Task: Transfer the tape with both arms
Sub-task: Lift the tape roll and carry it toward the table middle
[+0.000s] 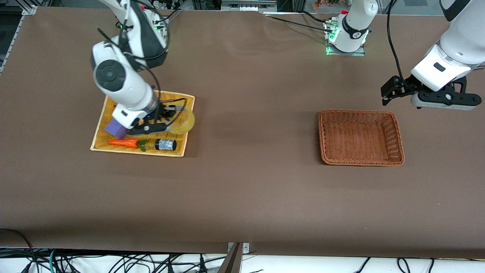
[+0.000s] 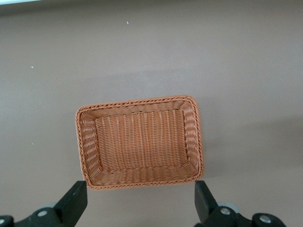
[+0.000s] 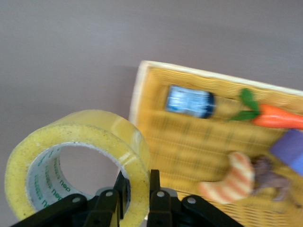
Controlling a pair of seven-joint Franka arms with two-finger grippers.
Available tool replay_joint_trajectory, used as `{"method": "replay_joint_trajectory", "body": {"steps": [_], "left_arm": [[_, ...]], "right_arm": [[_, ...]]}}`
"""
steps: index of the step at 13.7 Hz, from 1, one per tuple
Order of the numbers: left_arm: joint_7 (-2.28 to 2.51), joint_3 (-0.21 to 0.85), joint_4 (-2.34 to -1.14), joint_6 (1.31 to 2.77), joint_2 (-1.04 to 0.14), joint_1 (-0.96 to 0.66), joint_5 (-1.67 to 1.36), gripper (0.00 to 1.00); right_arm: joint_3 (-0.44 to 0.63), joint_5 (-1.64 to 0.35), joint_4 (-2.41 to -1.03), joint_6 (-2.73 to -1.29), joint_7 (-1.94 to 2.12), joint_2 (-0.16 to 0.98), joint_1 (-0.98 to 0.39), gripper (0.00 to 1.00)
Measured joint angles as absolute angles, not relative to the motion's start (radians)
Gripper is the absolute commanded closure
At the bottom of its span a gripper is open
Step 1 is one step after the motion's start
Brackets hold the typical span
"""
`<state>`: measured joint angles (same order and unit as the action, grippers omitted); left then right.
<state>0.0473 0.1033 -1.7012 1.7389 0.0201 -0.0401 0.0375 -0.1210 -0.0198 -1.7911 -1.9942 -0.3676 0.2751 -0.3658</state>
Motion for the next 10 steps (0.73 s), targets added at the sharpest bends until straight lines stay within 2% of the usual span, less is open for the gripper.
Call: {"method": "replay_joint_trajectory", "body": {"steps": [4, 7, 10], "left_arm": [[0.047, 0.104, -1.701, 1.739, 0.020, -0.040, 0.037, 0.00], [0.047, 0.104, -1.701, 1.739, 0.020, -0.041, 0.037, 0.00], [0.047, 0.104, -1.701, 1.739, 0.020, -0.041, 0.037, 0.00]], "right_arm": [[-0.127, -0.021, -1.555, -2.013, -0.715, 0.502, -0.596, 1.00], [-0.126, -0.020, -1.363, -2.085, -0.912, 0.691, -0.747, 1.00], [-0.122, -0.020, -1.310, -2.161, -1.005, 0.780, -0.803, 1.00]]}}
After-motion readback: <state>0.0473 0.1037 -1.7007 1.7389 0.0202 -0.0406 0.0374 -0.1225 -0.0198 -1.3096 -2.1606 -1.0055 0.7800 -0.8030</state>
